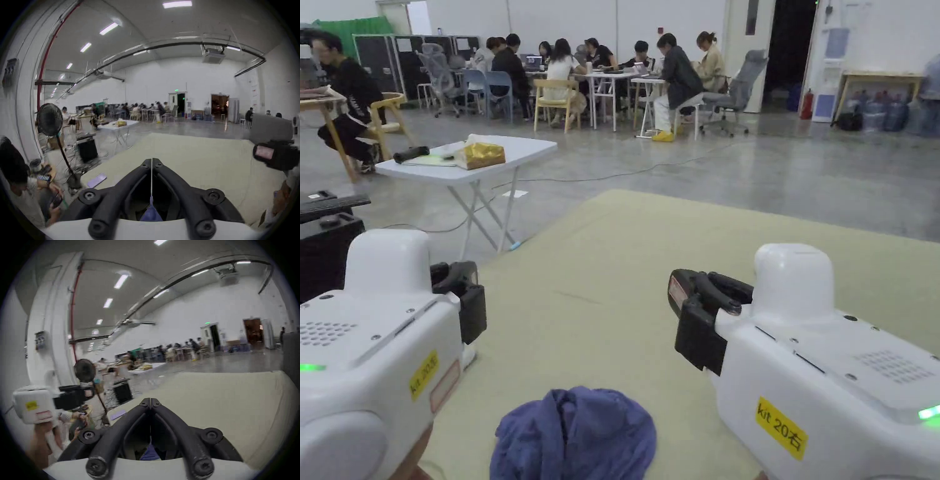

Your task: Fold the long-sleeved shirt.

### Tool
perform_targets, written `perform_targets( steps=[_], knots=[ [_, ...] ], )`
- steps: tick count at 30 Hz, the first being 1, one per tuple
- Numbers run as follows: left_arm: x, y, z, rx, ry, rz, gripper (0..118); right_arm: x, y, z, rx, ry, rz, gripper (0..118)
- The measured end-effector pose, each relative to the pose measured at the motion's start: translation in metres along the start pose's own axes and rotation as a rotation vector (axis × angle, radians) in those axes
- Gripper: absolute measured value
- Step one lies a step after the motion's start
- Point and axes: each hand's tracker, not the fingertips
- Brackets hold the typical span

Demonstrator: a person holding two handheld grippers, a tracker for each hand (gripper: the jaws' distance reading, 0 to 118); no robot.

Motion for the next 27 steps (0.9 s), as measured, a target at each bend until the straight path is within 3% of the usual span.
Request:
perform_targets(
  steps=[2, 3, 4, 5, 6, 7, 10, 12, 14, 16, 17, 19, 20, 24, 27],
  knots=[
    [-0.005, -0.022, -0.021, -0.057, -0.026, 0.011, 0, 0.004, -0.009, 0.001, -0.021, -0.034, 0.079, 0],
    [-0.006, -0.031, -0.030, -0.085, -0.039, 0.030, 8, 0.007, -0.013, 0.003, -0.037, -0.046, 0.107, 0],
    [-0.009, -0.043, -0.043, -0.122, -0.078, 0.046, 26, 0.010, -0.019, 0.009, -0.057, -0.062, 0.134, 0],
    [-0.008, -0.054, -0.061, -0.186, -0.109, 0.056, 57, 0.016, -0.023, 0.014, -0.078, -0.076, 0.155, 0],
    [-0.006, -0.066, -0.078, -0.246, -0.130, 0.065, 106, 0.022, -0.027, 0.020, -0.094, -0.092, 0.174, 0],
    [-0.005, -0.081, -0.097, -0.352, -0.145, 0.064, 117, 0.029, -0.032, 0.030, -0.109, -0.113, 0.199, 0],
    [0.016, -0.117, -0.133, -0.410, -0.170, 0.064, 118, 0.046, -0.050, 0.057, -0.149, -0.176, 0.265, 0],
    [0.028, -0.140, -0.161, -0.469, -0.150, 0.038, 117, 0.055, -0.058, 0.071, -0.184, -0.213, 0.278, 0],
    [0.024, -0.163, -0.202, -0.543, -0.104, -0.005, 117, 0.064, -0.065, 0.080, -0.214, -0.241, 0.240, 0],
    [0.030, -0.194, -0.236, -0.622, -0.051, -0.059, 110, 0.071, -0.069, 0.084, -0.238, -0.264, 0.195, 0],
    [0.034, -0.208, -0.248, -0.681, -0.009, -0.101, 99, 0.073, -0.071, 0.085, -0.243, -0.270, 0.180, 0],
    [0.038, -0.234, -0.267, -0.805, 0.050, -0.164, 32, 0.077, -0.074, 0.088, -0.248, -0.282, 0.169, 0],
    [0.037, -0.245, -0.271, -0.837, 0.042, -0.169, 12, 0.079, -0.074, 0.089, -0.250, -0.292, 0.165, 0],
    [0.030, -0.224, -0.250, -0.742, -0.002, 0.024, 9, 0.088, -0.074, 0.093, -0.262, -0.313, 0.154, 0],
    [0.031, -0.160, -0.246, -0.673, -0.175, 0.188, 5, 0.095, -0.071, 0.098, -0.240, -0.317, 0.105, 0]
  ],
)
